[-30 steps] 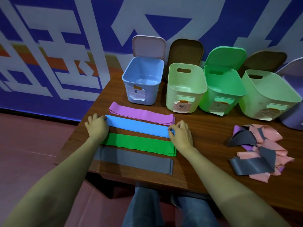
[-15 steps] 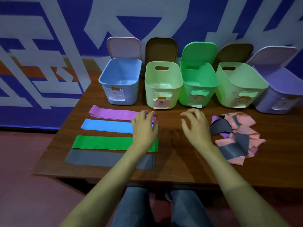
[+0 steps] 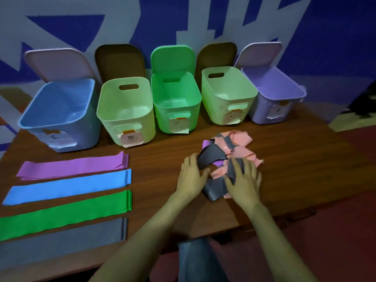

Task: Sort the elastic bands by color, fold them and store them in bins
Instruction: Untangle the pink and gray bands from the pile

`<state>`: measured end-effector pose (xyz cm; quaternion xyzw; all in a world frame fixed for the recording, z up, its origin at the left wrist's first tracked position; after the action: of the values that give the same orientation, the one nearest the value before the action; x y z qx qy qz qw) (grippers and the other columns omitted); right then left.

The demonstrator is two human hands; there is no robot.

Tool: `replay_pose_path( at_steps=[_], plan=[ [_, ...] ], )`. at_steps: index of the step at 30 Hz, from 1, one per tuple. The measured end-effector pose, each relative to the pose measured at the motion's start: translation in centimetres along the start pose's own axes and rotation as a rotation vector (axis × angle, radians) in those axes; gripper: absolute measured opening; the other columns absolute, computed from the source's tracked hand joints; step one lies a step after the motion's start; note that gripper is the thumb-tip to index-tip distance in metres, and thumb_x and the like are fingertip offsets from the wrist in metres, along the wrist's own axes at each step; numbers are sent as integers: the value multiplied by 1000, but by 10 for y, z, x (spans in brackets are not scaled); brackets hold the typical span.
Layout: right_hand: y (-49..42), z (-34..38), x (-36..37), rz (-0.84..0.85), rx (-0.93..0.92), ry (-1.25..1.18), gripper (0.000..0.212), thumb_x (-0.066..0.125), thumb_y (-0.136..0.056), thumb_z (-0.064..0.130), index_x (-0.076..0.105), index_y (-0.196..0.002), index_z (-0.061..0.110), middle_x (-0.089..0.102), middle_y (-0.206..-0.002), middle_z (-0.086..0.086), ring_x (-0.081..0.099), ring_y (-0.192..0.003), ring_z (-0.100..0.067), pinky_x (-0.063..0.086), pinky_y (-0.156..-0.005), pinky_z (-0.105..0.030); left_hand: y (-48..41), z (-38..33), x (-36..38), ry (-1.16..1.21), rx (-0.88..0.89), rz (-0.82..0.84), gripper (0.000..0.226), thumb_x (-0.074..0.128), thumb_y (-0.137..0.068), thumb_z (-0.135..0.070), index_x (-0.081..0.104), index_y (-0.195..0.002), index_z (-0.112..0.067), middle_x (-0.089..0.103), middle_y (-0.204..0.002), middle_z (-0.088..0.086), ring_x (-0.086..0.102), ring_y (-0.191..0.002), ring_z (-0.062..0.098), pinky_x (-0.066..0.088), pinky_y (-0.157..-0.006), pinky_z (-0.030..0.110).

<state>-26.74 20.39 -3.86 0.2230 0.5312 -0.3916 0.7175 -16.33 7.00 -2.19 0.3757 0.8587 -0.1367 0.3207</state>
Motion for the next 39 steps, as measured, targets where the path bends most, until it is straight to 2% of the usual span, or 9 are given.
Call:
replay_pose_path(
  at_steps=[6, 11, 13, 16, 23, 27, 30, 34, 39],
  plan=[
    [-3, -11, 2, 33, 20, -41, 77, 10, -79, 68, 47, -135, 30, 37, -146, -3, 25, -138, -23, 13, -111, -55, -26, 3, 11, 4, -15, -31, 33, 54, -92, -21, 52, -124, -12, 62, -120, 10, 57, -109, 30, 46, -85, 36],
    [-23, 0, -16, -112, 26, -54, 66, 25, -81, 66, 66, -103, 20, 54, -121, -5, 37, -126, -29, 20, -105, -61, -19, 4, -3, 65, 103, -175, 17, 47, -91, -15, 58, -102, -8, 54, -96, 7, 52, -91, 23, 38, -76, 30],
    [-32, 9, -20, -190, -60, 6, 48, 47, -83, 52, 62, -111, 16, 54, -119, -13, 44, -120, -36, 34, -97, -57, -12, 3, -13, 95, 154, -211, 19, 43, -86, -20, 56, -96, -8, 47, -92, 3, 47, -86, 15, 35, -74, 24],
    [-46, 34, -20, -88, -188, -23, 61, 69, -78, 32, 47, -134, 21, 43, -136, -16, 36, -127, -38, 35, -99, -52, 3, 1, -28, 105, 261, -177, 20, 42, -86, -21, 54, -92, -7, 46, -97, 1, 45, -85, 7, 35, -73, 19],
    [-45, 80, -26, -43, -341, -97, 34, 69, -80, 24, 58, -111, 14, 47, -128, -9, 34, -127, -28, 33, -104, -41, 23, 32, -69, 121, 90, -328, 8, 51, -84, -15, 56, -90, -13, 51, -93, 3, 48, -85, 10, 33, -72, 21],
    [-25, 106, -33, 9, -390, -164, 32, 66, -83, 30, 53, -106, 12, 52, -111, -6, 47, -106, -24, 33, -76, -29, 36, 41, -88, -42, 55, -575, 26, 62, -86, -9, 53, -110, -7, 49, -111, 10, 42, -106, 20, 32, -89, 23],
    [-11, 124, -31, 82, -380, -285, 29, 69, -80, 29, 46, -91, 16, 54, -93, -2, 50, -89, -23, 30, -64, -32, 44, 26, -86, 125, 94, -382, 17, 60, -90, -31, 58, -94, -14, 59, -95, 0, 54, -87, 9, 43, -75, 21],
    [3, 135, -25, 247, -392, -440, 31, 71, -74, 18, 42, -85, 20, 51, -87, 4, 49, -81, -19, 36, -62, -32, 46, 30, -81, 492, -147, -207, 24, 71, -81, -35, 59, -90, -16, 70, -86, 7, 69, -78, 18, 57, -72, 38],
    [2, 128, -25, 357, -391, -493, 24, 73, -76, 30, 56, -93, 27, 58, -96, 8, 54, -88, -11, 42, -67, -26, 53, 38, -92, 493, -57, -192, 14, 64, -88, -24, 64, -80, -12, 68, -76, -4, 61, -71, 6, 46, -64, 17]
  ],
)
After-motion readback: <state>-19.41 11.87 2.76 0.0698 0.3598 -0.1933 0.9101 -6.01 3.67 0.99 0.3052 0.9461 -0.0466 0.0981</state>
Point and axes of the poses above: each hand's wrist, its own y-axis away from the middle knuckle, its own x-axis out of the palm, z = x × y, the point moved 2 cm from there along -y, towards the middle knuckle
